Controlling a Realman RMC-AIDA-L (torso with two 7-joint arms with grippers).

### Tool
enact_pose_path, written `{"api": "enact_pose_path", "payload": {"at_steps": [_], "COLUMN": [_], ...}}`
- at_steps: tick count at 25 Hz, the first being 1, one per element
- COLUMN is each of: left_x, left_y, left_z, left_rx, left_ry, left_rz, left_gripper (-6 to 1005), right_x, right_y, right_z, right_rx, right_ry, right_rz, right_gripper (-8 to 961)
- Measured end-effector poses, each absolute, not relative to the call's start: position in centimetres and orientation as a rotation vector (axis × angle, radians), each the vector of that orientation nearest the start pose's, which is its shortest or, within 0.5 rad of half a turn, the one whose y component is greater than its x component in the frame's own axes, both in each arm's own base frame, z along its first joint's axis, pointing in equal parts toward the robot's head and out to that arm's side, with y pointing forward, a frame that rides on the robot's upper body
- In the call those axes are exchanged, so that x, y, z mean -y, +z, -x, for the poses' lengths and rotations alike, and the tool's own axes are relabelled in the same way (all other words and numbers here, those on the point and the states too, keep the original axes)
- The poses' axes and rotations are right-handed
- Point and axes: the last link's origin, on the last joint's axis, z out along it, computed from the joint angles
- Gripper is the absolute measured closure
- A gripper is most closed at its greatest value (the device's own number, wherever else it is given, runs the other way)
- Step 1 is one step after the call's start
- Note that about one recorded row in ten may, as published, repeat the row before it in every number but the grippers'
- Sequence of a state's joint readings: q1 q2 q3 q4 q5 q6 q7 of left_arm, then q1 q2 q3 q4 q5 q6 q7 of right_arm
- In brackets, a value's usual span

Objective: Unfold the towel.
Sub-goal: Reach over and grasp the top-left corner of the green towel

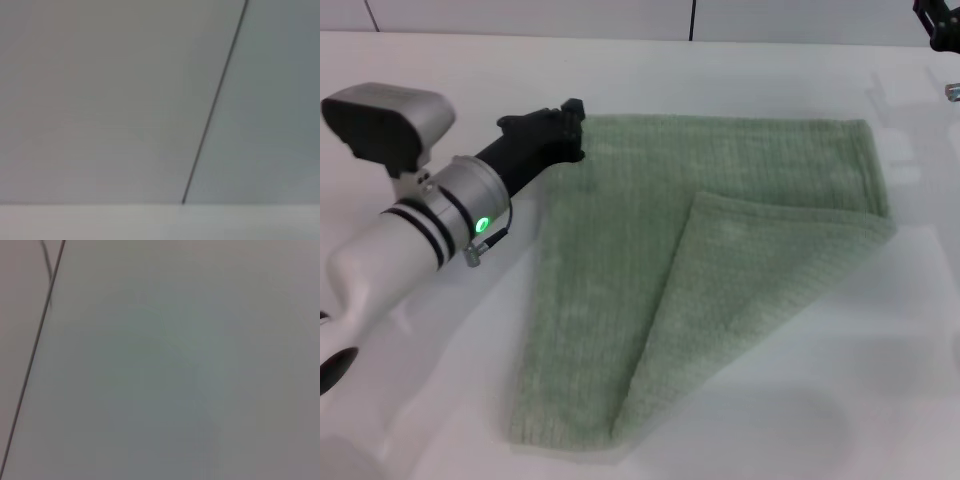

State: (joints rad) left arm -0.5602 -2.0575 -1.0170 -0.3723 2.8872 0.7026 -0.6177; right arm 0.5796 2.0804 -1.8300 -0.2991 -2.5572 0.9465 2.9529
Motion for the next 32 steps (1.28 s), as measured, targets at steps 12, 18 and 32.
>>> {"api": "enact_pose_path", "payload": {"at_steps": [12, 18, 32], "left_x": [-39.2, -39.4, -40.1], "left_y": [-10.2, -10.4, -10.3], "left_z": [24.9, 24.9, 24.5], "left_rx": [0.907, 0.911, 0.901], "left_ry": [-0.480, -0.450, -0.427], "left_rz": [2.089, 2.091, 2.088], "left_gripper": [1001, 1001, 1001], "right_x": [-40.7, -40.7, -40.7], "right_y": [0.7, 0.7, 0.3], "right_z": [-27.3, -27.3, -26.9], "right_rx": [-0.305, -0.305, -0.293], "right_ry": [0.538, 0.536, 0.541], "right_rz": [1.546, 1.546, 1.564], "right_gripper": [195, 195, 195]}}
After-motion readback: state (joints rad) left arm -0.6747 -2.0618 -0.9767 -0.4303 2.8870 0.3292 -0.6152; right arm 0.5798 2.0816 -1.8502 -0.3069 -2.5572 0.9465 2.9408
